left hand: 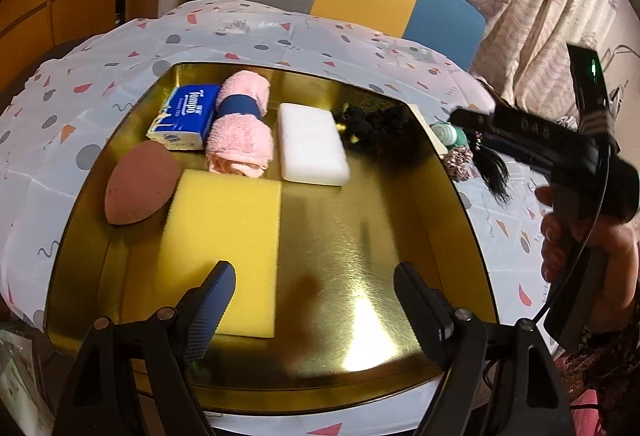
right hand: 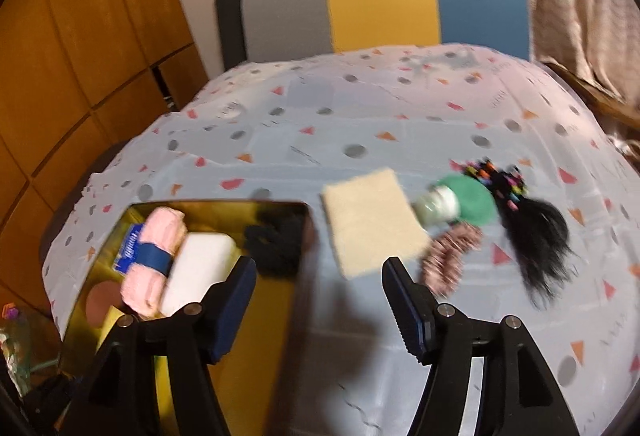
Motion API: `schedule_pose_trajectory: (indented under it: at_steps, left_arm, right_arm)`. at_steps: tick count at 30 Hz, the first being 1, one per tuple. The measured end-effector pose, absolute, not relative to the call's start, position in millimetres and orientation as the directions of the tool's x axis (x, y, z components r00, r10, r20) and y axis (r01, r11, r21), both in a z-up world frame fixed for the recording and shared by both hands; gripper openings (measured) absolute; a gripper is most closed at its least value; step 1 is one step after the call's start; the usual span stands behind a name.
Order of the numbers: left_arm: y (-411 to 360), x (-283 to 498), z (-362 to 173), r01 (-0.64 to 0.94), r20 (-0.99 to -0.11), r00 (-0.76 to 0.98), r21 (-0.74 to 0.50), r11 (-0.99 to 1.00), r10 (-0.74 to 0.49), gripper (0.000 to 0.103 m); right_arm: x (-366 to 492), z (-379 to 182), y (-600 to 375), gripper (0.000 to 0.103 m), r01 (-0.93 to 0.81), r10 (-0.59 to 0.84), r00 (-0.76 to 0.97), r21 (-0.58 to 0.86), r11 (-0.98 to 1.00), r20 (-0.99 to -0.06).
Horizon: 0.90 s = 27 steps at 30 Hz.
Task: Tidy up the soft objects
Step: 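Lower the black scrunchie into the gold tray and open the right gripper, then grasp the black hair piece with beaded ties using the right gripper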
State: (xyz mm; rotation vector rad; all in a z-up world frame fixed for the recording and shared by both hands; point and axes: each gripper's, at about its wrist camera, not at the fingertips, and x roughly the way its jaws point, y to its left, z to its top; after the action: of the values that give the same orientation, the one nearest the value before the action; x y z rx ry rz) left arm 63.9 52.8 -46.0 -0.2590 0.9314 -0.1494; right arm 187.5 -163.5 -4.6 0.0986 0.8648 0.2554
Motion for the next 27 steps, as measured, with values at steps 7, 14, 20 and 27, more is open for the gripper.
schedule_pose_trajectory:
  at_steps: [7, 14, 20, 27]
  left_arm:
    - [40.6, 58.9, -41.9, 0.064, -0.748, 0.611, -0.279, 0.958, -0.259, 0.082]
    - [24.0, 51.0, -40.5, 0.135, -0.729, 0.616, -0.276, 0.952, -0.298, 0.082]
    - [4.9, 41.6, -36.7, 0.194, -0.715, 0.622, -0.252, 0.948, -0.318, 0.082]
    - [-13.4, 33.3, -33.1, 0.229, -0.712, 0.61, -0.26, 0.938, -0.346, 0.082]
  right_arm:
    - [167.5, -34.6, -208.4, 0.066, -0.106, 0.206, 0.57, 0.177, 0.978, -0.795]
    - [146.5, -57.4, -243.6, 0.066, -0.081, 0.161, 0.541, 0.139, 0.987, -0.825]
    - [136.2, -68.8, -274.0, 0.066, -0.038, 0.134, 0.524, 0.134, 0.99, -0.841]
    - [150.0, -75.1, -304.5, 0.066, -0.001, 0.077, 0.513, 0.089, 0.996, -0.855]
